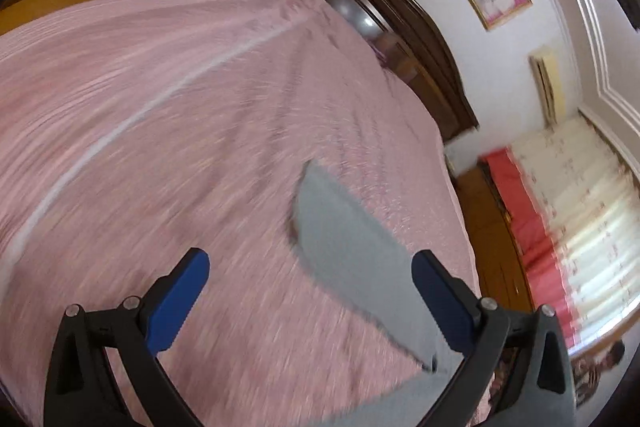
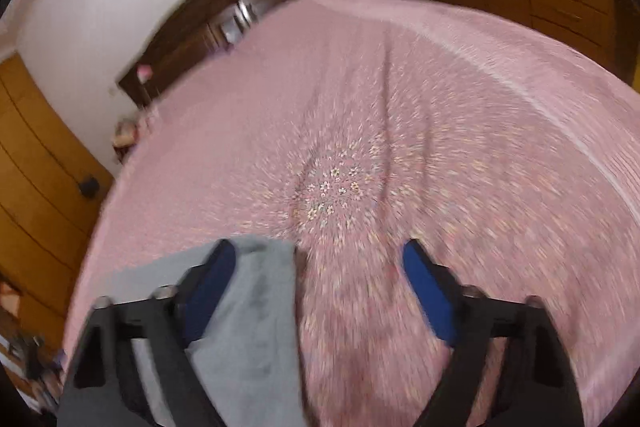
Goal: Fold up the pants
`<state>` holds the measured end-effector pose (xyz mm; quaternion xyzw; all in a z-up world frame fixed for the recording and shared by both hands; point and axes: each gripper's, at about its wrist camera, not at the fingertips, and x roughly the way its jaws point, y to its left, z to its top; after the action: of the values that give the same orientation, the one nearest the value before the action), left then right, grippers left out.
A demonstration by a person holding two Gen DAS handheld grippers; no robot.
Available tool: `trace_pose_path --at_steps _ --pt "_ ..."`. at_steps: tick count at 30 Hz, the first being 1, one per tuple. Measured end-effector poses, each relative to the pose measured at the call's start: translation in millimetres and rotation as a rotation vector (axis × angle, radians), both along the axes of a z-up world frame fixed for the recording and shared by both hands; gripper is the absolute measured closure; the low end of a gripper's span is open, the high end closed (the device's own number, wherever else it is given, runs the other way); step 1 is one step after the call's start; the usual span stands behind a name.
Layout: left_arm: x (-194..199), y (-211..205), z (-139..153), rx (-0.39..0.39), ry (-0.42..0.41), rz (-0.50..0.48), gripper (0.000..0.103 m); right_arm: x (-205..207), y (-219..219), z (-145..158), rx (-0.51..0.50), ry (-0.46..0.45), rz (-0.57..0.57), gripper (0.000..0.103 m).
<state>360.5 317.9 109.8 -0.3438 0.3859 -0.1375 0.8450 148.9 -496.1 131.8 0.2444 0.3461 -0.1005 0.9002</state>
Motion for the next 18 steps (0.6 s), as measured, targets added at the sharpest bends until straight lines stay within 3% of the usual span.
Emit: trace_pose_path --at_steps 3,6,7,11,13,18 --pt "70.4 -17.7 -7.2 0.023 -0.019 -0.079 0.004 39.2 0.4 -13.7 0.011 0.01 0.056 0.051" --pt "120.9 -30.6 -30.0 -0.065 0.018 -0.149 0.012 67.8 -0.4 -27.2 0.037 -0.011 0.109 0.051" --pt "135.2 -36.8 -36.5 -0.054 0.034 -0.173 0.015 75.4 0.1 -33.0 0.039 -0.014 0.131 0.05" --pt "163.7 -58.9 -50.0 0.056 0.058 -0.285 0.019 82.9 0.0 -52.5 0.034 0.04 0.181 0.05" --pt "165.3 -68.5 -52.5 0.103 0.066 -0.26 0.019 83.4 -0.1 -60.0 0.018 0.045 0.21 0.05" --pt "180.7 -71.3 -72.5 0.087 0.118 -0.217 0.019 71.7 -2.3 -70.3 0.021 0.016 0.219 0.05"
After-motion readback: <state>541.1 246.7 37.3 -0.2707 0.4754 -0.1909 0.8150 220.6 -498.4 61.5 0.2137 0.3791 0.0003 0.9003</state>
